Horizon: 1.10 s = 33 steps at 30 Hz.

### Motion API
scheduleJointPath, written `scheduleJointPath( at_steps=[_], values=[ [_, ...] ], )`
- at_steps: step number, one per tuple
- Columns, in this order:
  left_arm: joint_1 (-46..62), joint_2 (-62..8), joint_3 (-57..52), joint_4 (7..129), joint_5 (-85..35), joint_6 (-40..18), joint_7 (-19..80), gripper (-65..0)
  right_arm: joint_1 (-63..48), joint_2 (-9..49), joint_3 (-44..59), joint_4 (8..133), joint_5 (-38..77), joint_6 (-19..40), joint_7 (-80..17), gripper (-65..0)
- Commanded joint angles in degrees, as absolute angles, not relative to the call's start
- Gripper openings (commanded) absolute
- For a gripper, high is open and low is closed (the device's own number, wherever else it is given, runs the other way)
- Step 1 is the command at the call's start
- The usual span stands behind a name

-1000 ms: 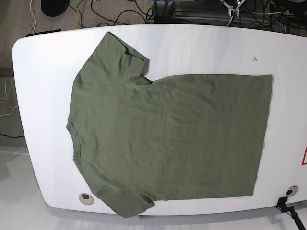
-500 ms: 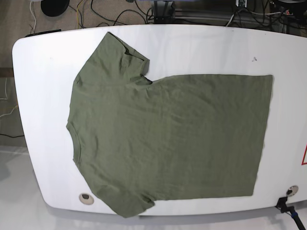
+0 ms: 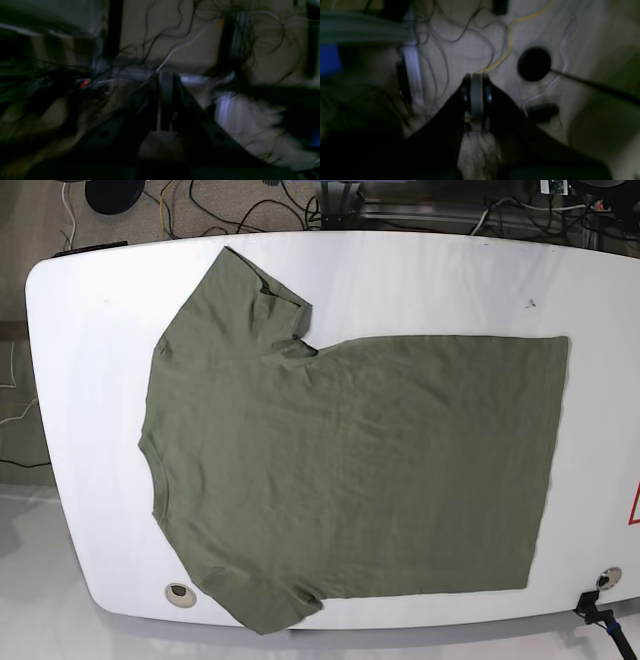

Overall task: Fold the T-shirt properly
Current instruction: 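Move the right gripper down to the shirt's sleeve-side shoulder corner and grasp it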

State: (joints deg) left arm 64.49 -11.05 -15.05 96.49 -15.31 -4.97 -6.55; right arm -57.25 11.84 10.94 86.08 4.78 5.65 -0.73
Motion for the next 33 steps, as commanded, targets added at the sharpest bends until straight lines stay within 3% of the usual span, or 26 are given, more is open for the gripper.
scheduleJointPath(
  at_steps=[1, 7, 12, 15, 16, 19, 27, 33],
  values=[
    [66.4, -11.8, -15.0, 99.8, -18.8, -4.9, -6.4, -63.9, -59.4, 12.2, 12.4, 90.8, 5.0, 5.4, -1.5, -65.0],
    [67.1, -11.4, -17.0, 106.3, -22.2, -4.4, -6.2, -63.3, -62.7, 12.1, 15.7, 101.5, 5.6, 5.7, -2.0, -65.0],
    [64.5, -10.3, -19.7, 110.3, -23.3, -5.0, -5.5, -62.8, -62.1, 11.1, 17.0, 109.2, 6.2, 9.9, -3.3, -65.0],
    [61.3, -9.4, -20.5, 112.2, -23.5, -5.3, -3.3, -57.5, -60.1, 10.1, 17.5, 111.6, 6.9, 12.2, -4.0, -63.0],
    [61.0, -9.8, -20.6, 112.2, -24.1, -6.0, -4.6, -59.5, -59.3, 10.6, 17.8, 111.4, 7.1, 12.7, -3.3, -65.0],
    [59.1, -9.7, -22.1, 114.8, -24.4, -6.6, -0.8, -55.6, -56.3, 10.9, 18.9, 115.1, 7.1, 13.3, -5.5, -64.3],
    [56.8, -9.5, -24.9, 116.0, -24.9, -6.6, 3.2, -50.1, -46.4, 11.7, 21.1, 115.5, 8.5, 15.7, -10.7, -53.2],
    [55.2, -9.6, -25.1, 115.0, -25.1, -6.8, 3.1, -48.3, -39.7, 11.7, 24.7, 114.1, 15.4, 20.7, -14.1, -43.6]
  ],
)
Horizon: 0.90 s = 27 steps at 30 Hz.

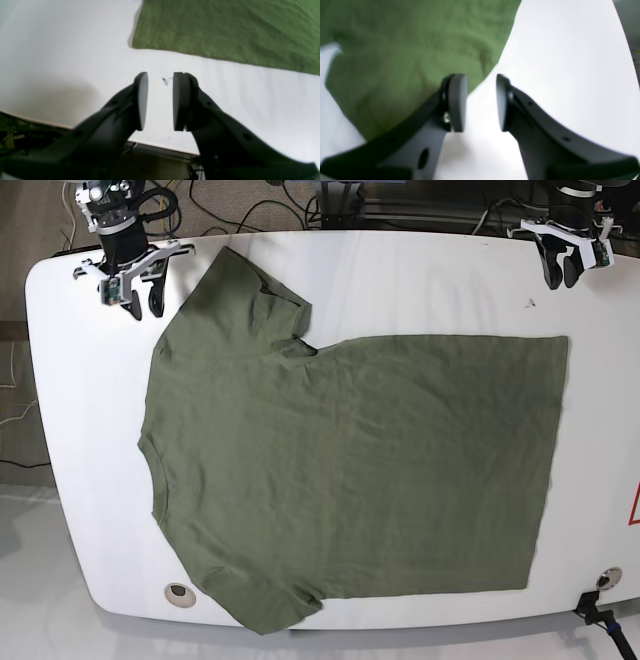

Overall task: Fold the T-shirt properly
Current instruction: 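Move the right gripper down to the shirt's sleeve-side shoulder corner and grasp it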

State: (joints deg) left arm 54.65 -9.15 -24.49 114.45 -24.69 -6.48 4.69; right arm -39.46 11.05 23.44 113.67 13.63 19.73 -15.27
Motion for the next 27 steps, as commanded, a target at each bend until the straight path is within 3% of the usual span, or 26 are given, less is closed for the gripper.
scheduleJointPath(
  at_steps=[1, 15, 27],
  values=[
    [55.0, -9.7, -25.1, 114.9, -25.3, -6.8, 2.9, -48.1, -39.1, 11.7, 25.3, 113.7, 16.3, 21.3, -14.4, -42.7],
    [50.9, -9.6, -25.5, 114.2, -26.6, -7.6, 5.6, -49.6, -35.5, 11.2, 26.8, 109.9, 20.1, 21.2, -16.6, -41.1],
    [49.9, -9.9, -27.1, 113.5, -27.7, -13.1, 9.1, -47.6, -32.0, 9.0, 27.1, 109.1, 26.5, 23.6, -24.0, -41.6]
  ],
)
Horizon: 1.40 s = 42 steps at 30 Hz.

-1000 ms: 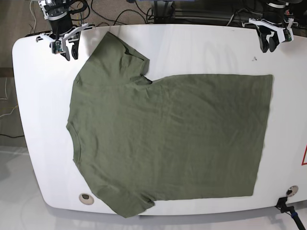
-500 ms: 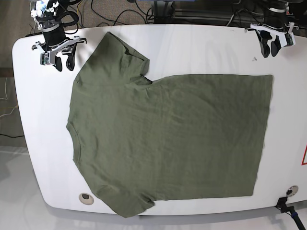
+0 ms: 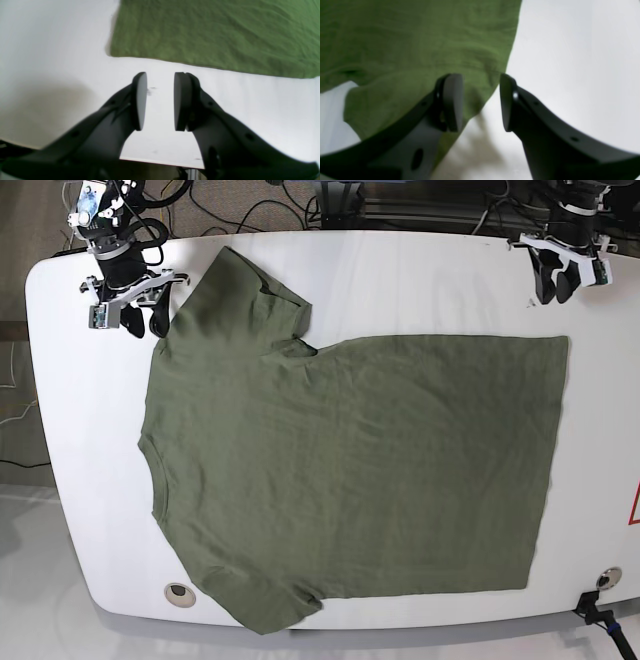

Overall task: Fold the T-shirt properly
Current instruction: 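Move the right gripper down to the shirt's sleeve-side shoulder corner and grasp it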

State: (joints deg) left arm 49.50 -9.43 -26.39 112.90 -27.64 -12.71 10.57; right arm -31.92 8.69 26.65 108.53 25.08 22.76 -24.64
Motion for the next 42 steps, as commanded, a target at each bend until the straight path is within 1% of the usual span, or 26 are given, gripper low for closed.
scheduleJointPath(
  at_steps=[1, 5, 12, 15, 16, 24, 27, 36, 42],
  values=[
    [50.0, -10.0, -27.4, 113.6, -27.7, -13.2, 8.9, -47.6, -31.8, 8.8, 27.1, 108.9, 27.0, 23.5, -24.2, -41.5],
    [49.4, -9.5, -28.7, 113.6, -27.7, -14.6, 10.0, -47.3, -31.5, 8.5, 27.1, 108.1, 27.5, 23.2, -24.9, -41.7],
    [48.3, -5.5, -32.6, 113.1, -27.8, -18.0, 11.6, -47.1, -31.7, 8.5, 26.9, 105.8, 27.6, 23.2, -24.3, -41.9],
    [47.3, -4.5, -33.6, 113.1, -28.2, -18.8, 12.6, -46.7, -31.5, 8.5, 26.8, 105.4, 28.0, 23.4, -26.0, -42.2],
    [48.1, -4.6, -33.1, 113.6, -27.9, -18.4, 10.5, -48.2, -31.3, 8.5, 27.0, 105.3, 27.7, 22.5, -25.6, -40.8],
    [48.3, -4.6, -33.3, 113.9, -27.8, -18.4, 9.9, -48.1, -26.8, 9.6, 26.9, 98.2, 34.1, 22.8, -31.4, -40.6],
    [48.5, -4.7, -33.5, 114.0, -28.0, -18.4, 9.8, -48.2, -25.4, 9.8, 27.0, 95.7, 35.0, 23.2, -32.0, -40.5],
    [48.5, -4.8, -33.4, 113.9, -28.0, -18.3, 9.8, -48.3, -24.1, 9.6, 25.5, 94.6, 34.5, 24.2, -32.0, -40.5],
    [48.5, -4.6, -33.5, 114.1, -27.9, -18.2, 9.6, -48.1, -24.6, 9.5, 24.2, 95.2, 37.7, 24.3, -32.1, -40.3]
  ],
)
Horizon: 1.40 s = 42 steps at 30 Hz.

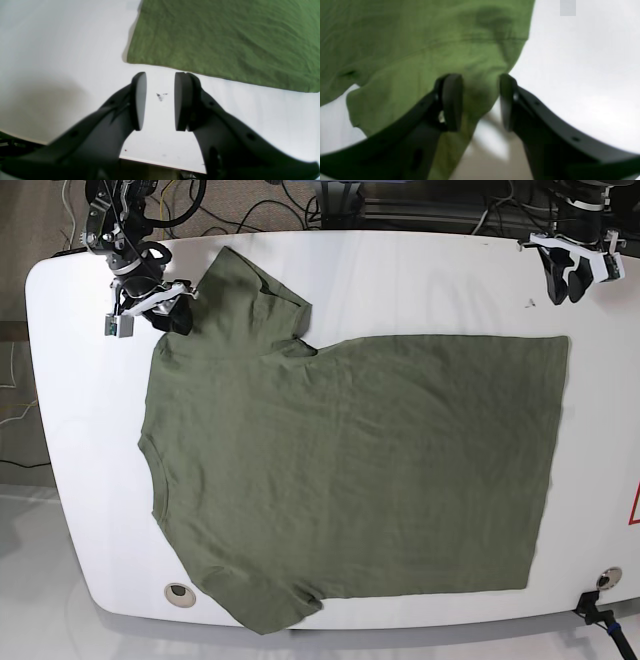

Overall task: Fold the T-shirt properly
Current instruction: 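Move the right gripper down to the shirt's sleeve-side shoulder corner and grasp it, then move the left gripper to the shirt's hem corner and grasp it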

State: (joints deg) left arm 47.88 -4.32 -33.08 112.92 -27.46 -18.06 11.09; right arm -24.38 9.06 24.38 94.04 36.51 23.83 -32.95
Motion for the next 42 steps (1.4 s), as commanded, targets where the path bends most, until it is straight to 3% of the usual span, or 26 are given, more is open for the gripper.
scheduleJointPath(
  at_steps=[1, 14, 16, 20, 27, 33, 37, 42],
  values=[
    [48.5, -4.6, -33.5, 114.0, -27.9, -18.3, 9.5, -48.1, -24.8, 9.5, 24.0, 95.2, 37.9, 24.3, -32.0, -40.2],
    [46.1, -4.7, -33.9, 112.4, -28.1, -18.4, 10.7, -46.1, -24.5, 6.0, 21.7, 94.1, 33.2, 22.7, -35.1, -43.6],
    [43.6, -4.8, -34.4, 110.1, -28.5, -18.2, 14.0, -43.7, -24.5, 5.8, 21.9, 93.9, 33.2, 22.8, -35.9, -48.3],
    [38.0, -5.8, -37.3, 105.5, -32.9, -18.6, 19.5, -41.2, -24.2, 6.2, 22.0, 93.6, 33.7, 22.7, -39.0, -65.0],
    [29.3, -9.8, -46.8, 93.9, -46.9, -20.8, 30.9, -42.7, -23.5, 6.4, 22.6, 94.0, 33.7, 22.9, -41.5, -65.0],
    [18.9, -15.3, -48.1, 82.1, -45.4, -21.6, 37.1, -41.6, -23.8, 6.4, 22.4, 94.3, 33.6, 23.4, -40.9, -65.0],
    [20.1, -14.3, -46.6, 80.4, -45.3, -22.8, 37.0, -42.8, -23.5, 6.3, 22.4, 94.1, 34.7, 23.5, -41.2, -65.0],
    [20.1, -14.1, -45.9, 79.8, -45.6, -29.1, 37.6, -43.4, -23.6, 6.3, 22.2, 94.2, 34.7, 23.5, -41.8, -65.0]
  ],
)
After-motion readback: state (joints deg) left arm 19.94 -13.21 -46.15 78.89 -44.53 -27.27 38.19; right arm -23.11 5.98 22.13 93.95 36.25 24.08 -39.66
